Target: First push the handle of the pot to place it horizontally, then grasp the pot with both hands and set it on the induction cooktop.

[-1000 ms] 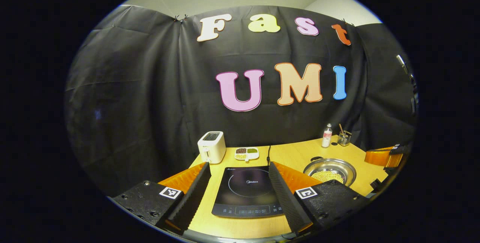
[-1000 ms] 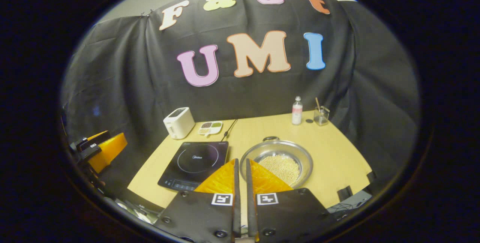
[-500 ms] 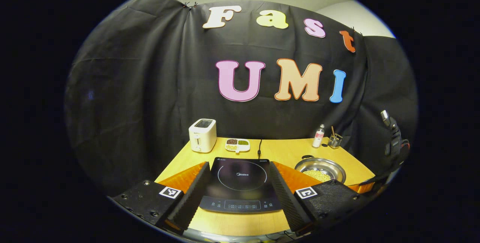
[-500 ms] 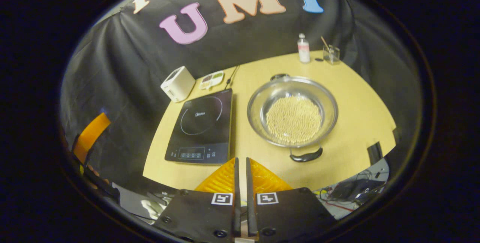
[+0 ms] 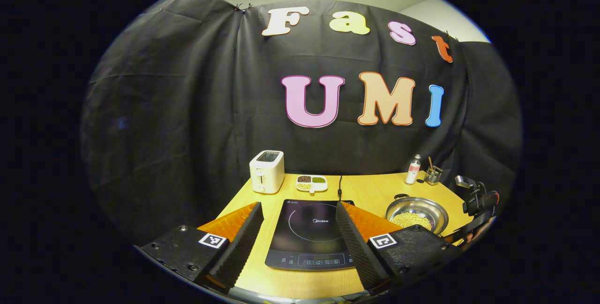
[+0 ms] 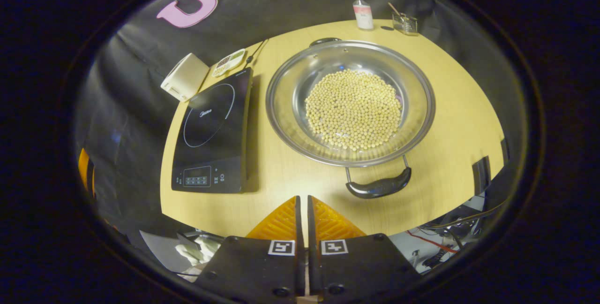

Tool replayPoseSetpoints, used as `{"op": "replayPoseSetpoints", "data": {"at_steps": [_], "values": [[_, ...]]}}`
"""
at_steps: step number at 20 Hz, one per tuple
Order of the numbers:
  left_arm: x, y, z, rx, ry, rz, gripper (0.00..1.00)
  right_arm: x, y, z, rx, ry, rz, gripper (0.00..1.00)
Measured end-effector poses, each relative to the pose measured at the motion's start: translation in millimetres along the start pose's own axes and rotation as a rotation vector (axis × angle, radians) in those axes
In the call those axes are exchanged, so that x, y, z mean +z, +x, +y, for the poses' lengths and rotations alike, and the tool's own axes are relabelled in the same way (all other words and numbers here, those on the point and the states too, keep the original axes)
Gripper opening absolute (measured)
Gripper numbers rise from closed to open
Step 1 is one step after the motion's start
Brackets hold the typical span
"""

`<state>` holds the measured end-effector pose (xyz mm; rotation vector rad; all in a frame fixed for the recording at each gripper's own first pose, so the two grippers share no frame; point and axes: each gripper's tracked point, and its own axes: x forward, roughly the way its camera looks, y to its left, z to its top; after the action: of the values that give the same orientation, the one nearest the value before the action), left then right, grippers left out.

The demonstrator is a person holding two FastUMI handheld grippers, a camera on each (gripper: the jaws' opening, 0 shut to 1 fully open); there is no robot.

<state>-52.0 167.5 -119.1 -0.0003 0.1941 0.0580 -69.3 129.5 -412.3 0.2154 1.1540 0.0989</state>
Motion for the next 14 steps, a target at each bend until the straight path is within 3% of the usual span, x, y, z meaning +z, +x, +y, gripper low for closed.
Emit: {"op": "replayPoseSetpoints", "data": {"at_steps": [5, 6, 7, 8, 9, 14], "values": [[-7, 11, -11, -0.017, -0.029, 0.022, 0.95, 3, 15, -18, -0.048, -0.027, 0.033, 0.06], [-7, 12, -14, -0.023, -0.034, 0.022, 0.95, 3, 16, -21, -0.058, -0.034, 0.035, 0.00], [-8, 13, -17, -0.026, -0.038, 0.024, 0.95, 5, 17, -24, -0.069, -0.037, 0.034, 0.00], [-8, 14, -20, -0.030, -0.042, 0.026, 0.95, 5, 17, -26, -0.075, -0.036, 0.033, 0.06], [-10, 16, -22, -0.035, -0.046, 0.028, 0.95, 8, 17, -29, -0.081, -0.031, 0.031, 0.00], [-16, 25, -31, -0.042, -0.050, 0.056, 0.96, 24, 16, -43, -0.074, 0.015, 0.013, 0.04]]}}
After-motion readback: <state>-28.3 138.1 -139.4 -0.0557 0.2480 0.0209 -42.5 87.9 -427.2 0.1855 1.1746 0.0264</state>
